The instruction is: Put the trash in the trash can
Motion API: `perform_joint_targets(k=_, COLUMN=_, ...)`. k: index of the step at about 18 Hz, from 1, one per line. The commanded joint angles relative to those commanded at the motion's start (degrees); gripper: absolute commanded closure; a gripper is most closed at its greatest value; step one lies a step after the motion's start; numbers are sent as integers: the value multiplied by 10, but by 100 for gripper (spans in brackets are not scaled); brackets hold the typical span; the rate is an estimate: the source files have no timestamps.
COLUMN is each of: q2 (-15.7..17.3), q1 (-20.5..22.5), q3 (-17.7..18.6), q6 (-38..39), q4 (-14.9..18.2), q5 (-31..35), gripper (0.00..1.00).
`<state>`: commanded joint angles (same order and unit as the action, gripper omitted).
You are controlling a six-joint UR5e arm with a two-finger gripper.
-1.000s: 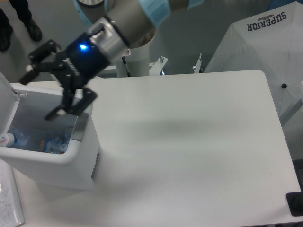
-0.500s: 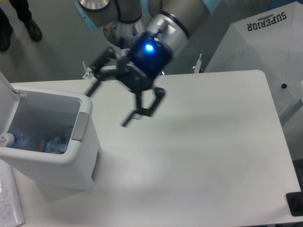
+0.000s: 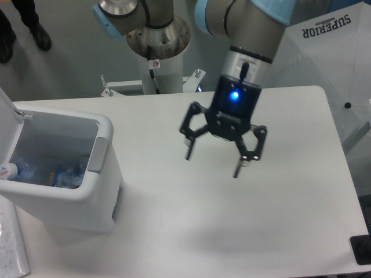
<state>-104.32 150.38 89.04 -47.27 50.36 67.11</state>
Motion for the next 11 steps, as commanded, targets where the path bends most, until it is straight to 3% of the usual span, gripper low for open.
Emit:
perform_joint_targets(k=7, q2=-30, q1=-7, q3=0, q6=-170, q4=71, q5=117, gripper=0)
perform_joint_targets(k=11, q2=-43, q1=-7, q3=-11, q6=-204, q4=98, q5=154, gripper=0)
